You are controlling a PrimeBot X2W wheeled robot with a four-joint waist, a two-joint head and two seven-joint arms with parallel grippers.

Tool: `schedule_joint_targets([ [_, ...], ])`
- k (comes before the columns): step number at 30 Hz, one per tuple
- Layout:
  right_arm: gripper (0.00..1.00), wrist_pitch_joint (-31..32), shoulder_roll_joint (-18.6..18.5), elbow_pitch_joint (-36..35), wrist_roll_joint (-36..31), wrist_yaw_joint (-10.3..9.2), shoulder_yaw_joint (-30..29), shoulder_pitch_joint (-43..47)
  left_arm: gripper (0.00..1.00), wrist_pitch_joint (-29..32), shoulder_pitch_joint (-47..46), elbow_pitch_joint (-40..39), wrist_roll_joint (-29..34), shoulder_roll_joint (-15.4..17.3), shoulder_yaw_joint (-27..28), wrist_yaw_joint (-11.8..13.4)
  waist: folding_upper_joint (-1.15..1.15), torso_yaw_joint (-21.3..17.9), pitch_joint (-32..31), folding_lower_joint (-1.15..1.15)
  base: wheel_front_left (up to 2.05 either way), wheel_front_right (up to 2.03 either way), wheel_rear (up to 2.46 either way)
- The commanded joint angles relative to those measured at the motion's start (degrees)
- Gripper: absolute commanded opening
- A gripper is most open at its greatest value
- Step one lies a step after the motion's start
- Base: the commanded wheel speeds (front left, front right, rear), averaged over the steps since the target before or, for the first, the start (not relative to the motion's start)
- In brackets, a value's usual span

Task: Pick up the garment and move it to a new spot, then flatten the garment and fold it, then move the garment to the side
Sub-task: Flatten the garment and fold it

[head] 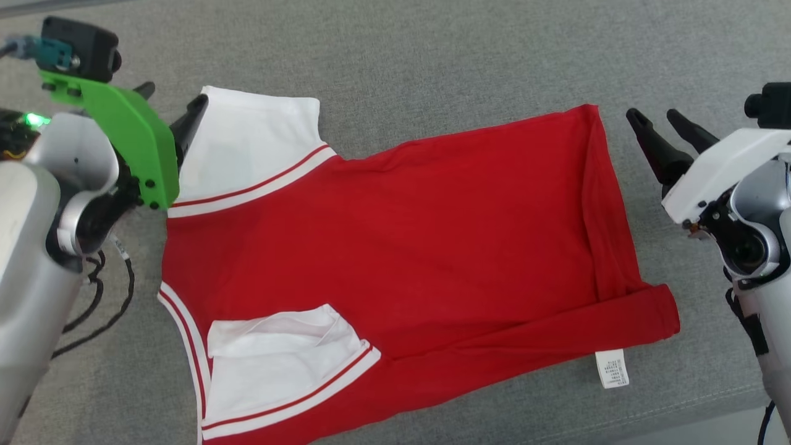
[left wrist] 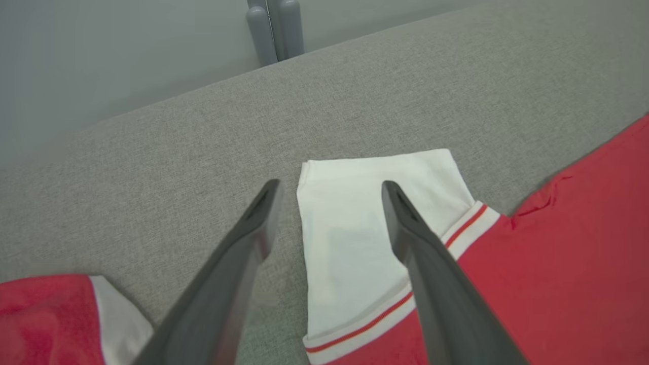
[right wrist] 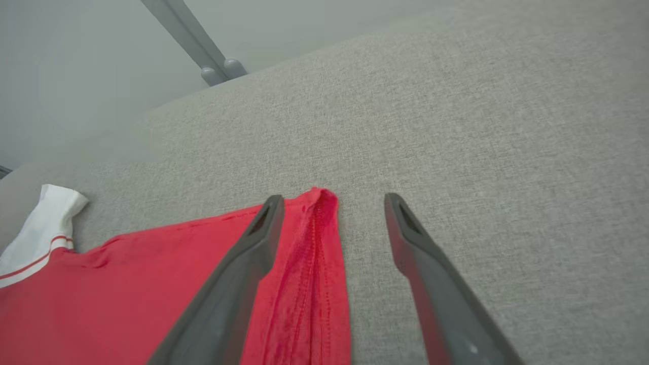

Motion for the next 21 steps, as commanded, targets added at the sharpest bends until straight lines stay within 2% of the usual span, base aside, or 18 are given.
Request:
schedule_joint_targets([
  [1, 1.0, -0.5, -0.4, 1.22, 1.05, 0.03, 0.82, -1.93, 1.0, 0.79, -2.31, 1.52, -0.2, -0.76, -0.18, -0.92, 0.0, -0.26, 3.31, 0.0, 0.0, 0.0, 0.0],
  [5, 1.0, -0.61, -0.91, 4.93, 2.57, 0.03, 4.05, -5.68, 1.0, 4.1, -7.51, 5.67, -0.81, -2.01, -1.36, -3.45, 0.0, -0.32, 5.59, 0.0, 0.0, 0.0, 0.0],
  [10, 1.0, -1.61, -1.38, 8.0, 4.74, 0.03, 8.66, -9.18, 1.0, 9.41, -12.32, 10.55, -2.79, -3.12, -2.16, -5.19, 0.0, -0.69, 7.74, 0.0, 0.0, 0.0, 0.0],
  [15, 1.0, -2.58, -1.21, 10.06, 6.78, 0.03, 13.41, -11.3, 1.0, 12.82, -14.57, 14.6, -2.91, -3.09, -3.46, -5.78, 0.0, -1.56, 8.74, 0.0, 0.0, 0.0, 0.0],
  [21, 1.0, -3.87, -1.48, 12.11, 9.36, 0.03, 18.03, -12.84, 1.0, 13.11, -16.0, 17.66, -2.38, -3.07, -3.85, -6.09, 0.0, -2.36, 9.3, 0.0, 0.0, 0.0, 0.0],
])
